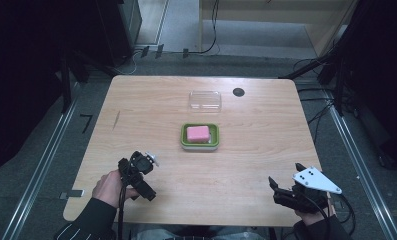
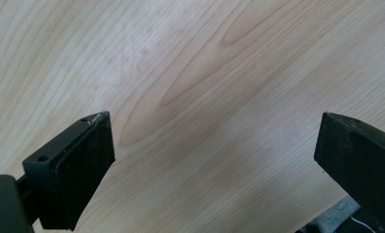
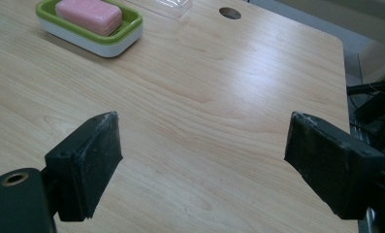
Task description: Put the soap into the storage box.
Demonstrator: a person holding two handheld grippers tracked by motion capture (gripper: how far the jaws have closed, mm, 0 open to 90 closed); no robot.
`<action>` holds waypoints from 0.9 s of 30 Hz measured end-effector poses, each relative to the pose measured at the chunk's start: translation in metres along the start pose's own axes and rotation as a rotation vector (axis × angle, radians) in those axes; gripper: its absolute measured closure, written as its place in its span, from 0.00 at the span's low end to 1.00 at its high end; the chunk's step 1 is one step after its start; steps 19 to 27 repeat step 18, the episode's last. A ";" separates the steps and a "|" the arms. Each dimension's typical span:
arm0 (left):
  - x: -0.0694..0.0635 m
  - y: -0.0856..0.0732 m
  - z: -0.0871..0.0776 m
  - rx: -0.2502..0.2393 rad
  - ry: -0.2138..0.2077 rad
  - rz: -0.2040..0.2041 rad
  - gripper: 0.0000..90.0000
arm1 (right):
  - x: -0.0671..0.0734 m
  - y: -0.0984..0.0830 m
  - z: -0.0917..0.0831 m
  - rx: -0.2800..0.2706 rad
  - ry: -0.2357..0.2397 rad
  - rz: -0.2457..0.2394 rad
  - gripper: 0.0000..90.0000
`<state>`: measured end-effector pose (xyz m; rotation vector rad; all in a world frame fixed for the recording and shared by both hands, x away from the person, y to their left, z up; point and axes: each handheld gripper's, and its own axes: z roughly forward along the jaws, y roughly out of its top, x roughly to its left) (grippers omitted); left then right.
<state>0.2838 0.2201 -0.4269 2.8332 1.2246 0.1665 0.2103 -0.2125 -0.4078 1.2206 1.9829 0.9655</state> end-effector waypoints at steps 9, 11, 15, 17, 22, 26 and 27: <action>0.002 -0.019 0.003 -0.038 -0.021 -0.069 0.01 | 0.002 0.001 0.001 -0.001 0.001 -0.005 0.15; 0.002 -0.021 0.004 -0.049 -0.028 -0.075 0.01 | 0.001 0.001 0.002 -0.002 0.002 -0.005 0.15; 0.003 -0.026 0.009 -0.047 -0.056 -0.085 0.01 | 0.001 0.002 0.002 -0.003 0.004 -0.009 0.15; 0.002 -0.026 0.011 -0.043 -0.066 -0.080 0.01 | 0.001 0.002 0.002 -0.005 0.004 -0.009 0.15; 0.002 -0.026 0.011 -0.045 -0.066 -0.075 0.01 | 0.000 0.002 0.003 -0.006 0.004 -0.008 0.15; 0.002 -0.026 0.011 -0.045 -0.066 -0.075 0.01 | 0.000 0.002 0.003 -0.006 0.004 -0.008 0.15; 0.002 -0.026 0.011 -0.045 -0.066 -0.075 0.01 | 0.000 0.002 0.003 -0.006 0.004 -0.008 0.15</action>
